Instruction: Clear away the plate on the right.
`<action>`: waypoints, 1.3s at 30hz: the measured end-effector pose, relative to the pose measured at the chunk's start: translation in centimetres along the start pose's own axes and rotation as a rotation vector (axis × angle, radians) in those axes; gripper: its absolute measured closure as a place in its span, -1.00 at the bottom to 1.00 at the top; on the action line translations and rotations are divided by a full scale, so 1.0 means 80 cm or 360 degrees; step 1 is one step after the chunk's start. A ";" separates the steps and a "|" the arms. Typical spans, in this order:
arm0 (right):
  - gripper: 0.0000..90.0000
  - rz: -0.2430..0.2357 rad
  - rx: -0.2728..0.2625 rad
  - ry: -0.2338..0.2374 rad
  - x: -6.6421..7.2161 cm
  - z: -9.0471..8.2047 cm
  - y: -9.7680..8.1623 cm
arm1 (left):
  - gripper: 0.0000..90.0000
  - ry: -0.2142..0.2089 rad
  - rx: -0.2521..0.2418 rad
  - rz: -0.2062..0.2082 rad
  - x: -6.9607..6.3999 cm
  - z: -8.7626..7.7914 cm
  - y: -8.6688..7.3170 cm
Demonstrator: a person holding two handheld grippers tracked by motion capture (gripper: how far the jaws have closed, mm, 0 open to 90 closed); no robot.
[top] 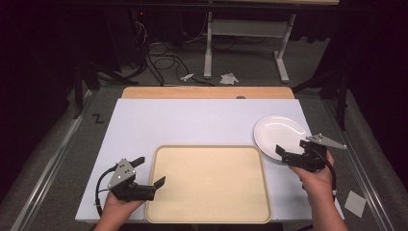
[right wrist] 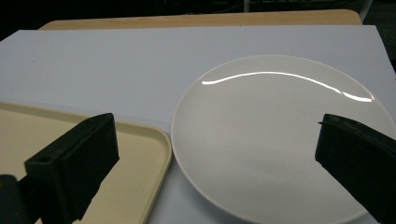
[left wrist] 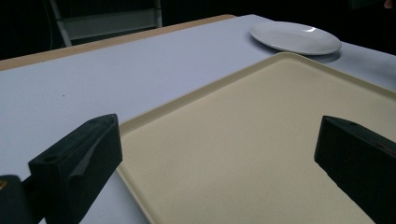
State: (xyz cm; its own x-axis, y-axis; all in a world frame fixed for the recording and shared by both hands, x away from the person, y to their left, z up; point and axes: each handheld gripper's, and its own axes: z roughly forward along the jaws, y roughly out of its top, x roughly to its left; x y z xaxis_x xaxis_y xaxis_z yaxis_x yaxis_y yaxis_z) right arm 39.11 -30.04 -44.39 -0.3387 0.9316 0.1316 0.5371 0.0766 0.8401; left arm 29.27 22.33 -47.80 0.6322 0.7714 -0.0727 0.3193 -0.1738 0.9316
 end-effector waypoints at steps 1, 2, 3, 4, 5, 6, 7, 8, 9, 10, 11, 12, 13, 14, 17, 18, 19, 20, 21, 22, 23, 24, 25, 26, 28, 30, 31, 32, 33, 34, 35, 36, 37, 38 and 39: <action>-1.00 0.0005 -0.0004 0.0003 0.000 0.003 0.001 | -0.96 -0.0003 0.0000 0.0005 -0.001 0.000 0.000; -1.00 0.0005 -0.0004 0.0003 0.000 0.003 0.001 | -0.96 -0.0003 0.0000 0.0005 -0.001 0.000 0.000; -1.00 0.0000 -0.0031 0.0017 -0.001 0.004 0.000 | -0.96 -0.0007 -0.0006 0.0007 -0.002 -0.001 0.000; -1.00 0.0000 -0.0031 0.0017 -0.001 0.004 0.000 | -0.96 -0.0007 -0.0006 0.0007 -0.002 -0.001 0.000; -0.99 0.0048 -0.0075 0.0038 -0.003 0.003 -0.007 | -0.96 -0.0007 -0.0008 0.0007 -0.003 -0.001 0.000; -0.99 0.0078 -0.0069 0.0054 -0.004 0.003 -0.009 | -0.96 -0.0008 -0.0014 -0.0004 -0.003 -0.002 -0.001; -0.99 0.0085 -0.0044 0.0070 -0.005 0.004 -0.011 | -0.96 -0.0008 -0.0011 -0.0008 -0.003 -0.001 -0.001; -0.99 0.0088 -0.0048 0.0066 -0.007 0.002 -0.013 | -0.96 -0.0007 -0.0011 -0.0011 -0.003 -0.001 -0.002; -0.98 0.0110 -0.0060 0.0075 -0.008 0.000 -0.014 | -0.96 -0.0004 -0.0007 -0.0011 -0.003 -0.001 -0.002; -0.98 0.0138 -0.0071 0.0089 -0.010 -0.002 -0.015 | -0.96 -0.0004 -0.0004 -0.0005 -0.003 -0.001 -0.002; -0.98 0.0149 -0.0073 0.0085 -0.012 -0.004 -0.017 | -0.96 -0.0004 -0.0007 -0.0007 -0.003 -0.002 -0.002; -0.98 0.0149 -0.0073 0.0085 -0.012 -0.004 -0.017 | -0.96 -0.0004 -0.0007 -0.0007 -0.003 -0.002 -0.002; -0.98 0.0151 -0.0075 0.0087 -0.013 -0.007 -0.019 | -0.96 -0.0002 -0.0006 -0.0004 -0.003 -0.002 -0.002; -0.98 0.0157 -0.0075 0.0091 -0.014 -0.008 -0.020 | -0.96 -0.0001 -0.0005 -0.0003 -0.004 -0.002 -0.002; -0.98 0.0169 -0.0064 0.0096 -0.015 -0.009 -0.023 | -0.96 -0.0001 -0.0007 -0.0003 -0.004 -0.002 -0.002; -0.98 0.0186 -0.0062 0.0107 -0.016 -0.008 -0.024 | -0.96 -0.0003 -0.0002 0.0001 -0.004 -0.003 -0.002; -0.98 0.0219 -0.0056 0.0118 -0.016 -0.009 -0.025 | -0.96 -0.0003 -0.0002 0.0001 -0.004 -0.003 -0.002; -0.98 0.0219 -0.0056 0.0118 -0.016 -0.009 -0.025 | -0.96 -0.0004 -0.0002 0.0003 -0.004 -0.003 -0.002; -0.98 0.0256 -0.0044 0.0127 -0.019 -0.009 -0.026 | -0.96 -0.0005 0.0000 0.0006 -0.005 -0.003 -0.002; -0.98 0.0262 -0.0046 0.0123 -0.020 -0.009 -0.026 | -0.96 -0.0006 0.0000 0.0007 -0.005 -0.003 -0.002; -0.98 0.0281 -0.0037 0.0123 -0.020 -0.010 -0.026 | -0.96 -0.0008 0.0001 0.0012 -0.005 -0.003 -0.002; -0.98 0.0281 -0.0037 0.0123 -0.020 -0.010 -0.026 | -0.96 -0.0008 0.0001 0.0012 -0.005 -0.003 -0.002; -0.99 0.0315 -0.0021 0.0129 -0.022 -0.010 -0.027 | -0.96 -0.0008 0.0003 0.0015 -0.005 -0.004 -0.002; -1.00 0.0330 -0.0011 0.0136 -0.022 -0.010 -0.028 | -0.96 -0.0010 0.0000 0.0013 -0.005 -0.003 -0.002; -1.00 0.0364 -0.0004 0.0143 -0.024 -0.010 -0.028 | -0.96 -0.0011 0.0002 0.0022 -0.006 -0.003 -0.002; -0.99 0.0389 -0.0005 0.0157 -0.025 -0.010 -0.029 | -0.96 -0.0016 0.0004 0.0027 -0.006 -0.003 -0.002; -0.99 0.0405 -0.0004 0.0165 -0.026 -0.010 -0.029 | -0.96 -0.0018 0.0008 0.0031 -0.006 -0.003 -0.002; -0.99 0.0405 -0.0004 0.0165 -0.026 -0.010 -0.029 | -0.96 -0.0018 0.0008 0.0031 -0.006 -0.003 -0.002; -0.98 0.0450 -0.0004 0.0181 -0.029 -0.011 -0.030 | -0.96 -0.0019 0.0009 0.0032 -0.007 -0.003 -0.002; -0.98 0.0469 -0.0008 0.0188 -0.030 -0.011 -0.031 | -0.96 -0.0018 0.0010 0.0034 -0.007 -0.003 -0.002; -0.97 0.0509 -0.0009 0.0197 -0.032 -0.011 -0.031 | -0.96 -0.0019 0.0010 0.0035 -0.007 -0.003 -0.002; -0.94 0.0537 -0.0015 0.0213 -0.034 -0.012 -0.032 | -0.96 -0.0020 0.0011 0.0036 -0.007 -0.003 -0.002; -0.92 0.0567 -0.0021 0.0223 -0.037 -0.012 -0.033 | -0.96 -0.0022 0.0010 0.0035 -0.007 -0.002 -0.002; -0.89 0.0591 -0.0023 0.0234 -0.039 -0.013 -0.034 | -0.96 -0.0023 0.0013 0.0039 -0.007 -0.002 -0.002; -0.88 0.0624 -0.0027 0.0242 -0.042 -0.013 -0.035 | -0.96 -0.0024 0.0014 0.0039 -0.007 -0.002 -0.002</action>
State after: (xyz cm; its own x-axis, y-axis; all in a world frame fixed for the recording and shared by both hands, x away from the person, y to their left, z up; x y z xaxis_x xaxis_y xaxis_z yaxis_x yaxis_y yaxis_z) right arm 37.90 -33.75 -46.66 -0.2222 0.8258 0.5183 0.6358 -0.2804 0.7192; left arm 28.75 22.04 -47.83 0.6505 0.7575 -0.0551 0.3093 -0.1980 0.9301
